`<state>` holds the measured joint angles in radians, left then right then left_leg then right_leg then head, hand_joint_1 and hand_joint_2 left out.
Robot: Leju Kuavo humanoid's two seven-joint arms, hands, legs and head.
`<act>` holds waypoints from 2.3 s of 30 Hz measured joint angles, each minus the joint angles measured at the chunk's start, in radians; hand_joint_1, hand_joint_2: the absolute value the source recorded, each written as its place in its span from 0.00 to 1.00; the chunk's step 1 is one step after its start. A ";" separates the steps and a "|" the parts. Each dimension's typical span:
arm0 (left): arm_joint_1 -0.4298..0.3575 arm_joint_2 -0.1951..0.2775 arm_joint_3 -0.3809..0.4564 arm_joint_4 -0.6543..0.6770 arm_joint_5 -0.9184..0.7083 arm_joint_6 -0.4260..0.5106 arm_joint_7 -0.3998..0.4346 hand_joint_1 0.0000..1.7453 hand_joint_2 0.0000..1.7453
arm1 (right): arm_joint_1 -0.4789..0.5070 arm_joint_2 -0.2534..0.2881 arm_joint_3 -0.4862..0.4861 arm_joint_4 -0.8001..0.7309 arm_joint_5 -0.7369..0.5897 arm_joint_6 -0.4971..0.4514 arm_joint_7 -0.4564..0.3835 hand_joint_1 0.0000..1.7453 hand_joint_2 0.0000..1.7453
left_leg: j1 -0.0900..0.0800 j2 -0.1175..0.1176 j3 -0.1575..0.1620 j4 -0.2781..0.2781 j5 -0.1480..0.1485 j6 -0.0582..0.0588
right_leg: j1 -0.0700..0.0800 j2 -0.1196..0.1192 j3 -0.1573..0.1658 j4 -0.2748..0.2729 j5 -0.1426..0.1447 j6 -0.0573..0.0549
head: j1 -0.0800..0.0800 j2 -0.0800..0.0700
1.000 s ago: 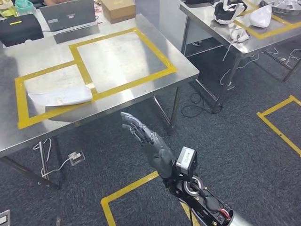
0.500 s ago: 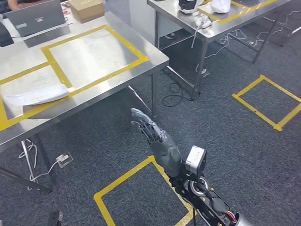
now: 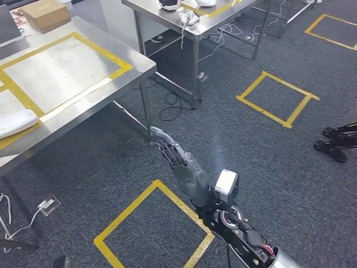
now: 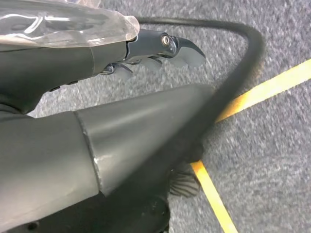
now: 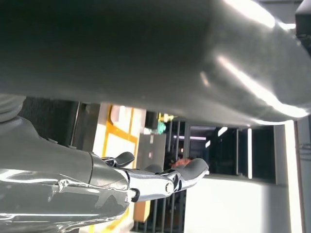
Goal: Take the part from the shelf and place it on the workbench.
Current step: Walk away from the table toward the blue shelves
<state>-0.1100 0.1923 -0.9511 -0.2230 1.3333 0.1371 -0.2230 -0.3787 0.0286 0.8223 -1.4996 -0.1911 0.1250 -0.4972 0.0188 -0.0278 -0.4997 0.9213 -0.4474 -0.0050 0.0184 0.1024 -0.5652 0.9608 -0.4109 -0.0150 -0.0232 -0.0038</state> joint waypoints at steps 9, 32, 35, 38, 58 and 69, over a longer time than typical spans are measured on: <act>0.005 -0.002 0.004 0.000 0.003 0.000 0.000 0.00 0.00 | 0.006 -0.003 -0.006 0.000 0.000 -0.006 0.000 0.00 0.00 | 0.008 0.110 0.001 -0.003 0.005 -0.006 | -0.048 -0.126 -0.024 0.137 -0.064 0.059 | 0.044 0.000; 0.004 -0.002 0.008 0.000 0.013 0.004 0.004 0.00 0.00 | 0.051 -0.024 -0.113 -0.030 -0.021 -0.051 0.001 0.00 0.00 | -0.008 0.006 -0.027 0.007 0.016 0.004 | -0.003 -0.013 -0.053 0.076 -0.035 0.012 | 0.003 0.000; 0.010 -0.003 0.009 0.000 0.014 0.004 0.004 0.00 0.00 | 0.059 -0.034 -0.130 -0.035 -0.023 -0.054 0.002 0.00 0.00 | -0.009 0.047 -0.026 0.005 0.017 0.006 | -0.015 -0.080 -0.129 0.266 -0.135 0.031 | 0.019 0.000; 0.011 -0.004 0.011 0.000 0.014 0.004 0.004 0.00 0.00 | 0.072 -0.044 -0.146 -0.036 -0.024 -0.057 0.003 0.00 0.00 | -0.005 0.084 -0.024 0.007 0.013 0.001 | -0.033 -0.102 -0.104 0.251 -0.108 0.046 | 0.031 0.000; 0.007 -0.003 0.018 0.001 0.011 -0.001 0.001 0.00 0.00 | 0.112 -0.060 -0.214 -0.069 -0.022 -0.076 0.011 0.00 0.00 | -0.009 -0.041 -0.052 0.033 0.013 -0.014 | -0.010 0.011 0.008 0.014 -0.021 -0.012 | -0.008 0.000; 0.010 -0.006 0.024 0.001 0.017 -0.002 0.001 0.00 0.00 | 0.157 -0.089 -0.291 -0.075 -0.022 -0.121 0.031 0.00 0.00 | 0.001 0.089 -0.030 0.009 0.011 -0.007 | -0.037 -0.110 -0.085 0.219 -0.100 0.046 | 0.035 0.000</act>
<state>-0.1004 0.1863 -0.9269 -0.2219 1.3499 0.1353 -0.2216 -0.2215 -0.0602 0.5312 -1.5750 -0.2133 0.0044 -0.4661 0.0195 0.0612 -0.5299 0.9301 -0.4363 -0.0123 -0.0186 -0.0078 -0.6503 1.1795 -0.5112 0.0310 0.0113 -0.0038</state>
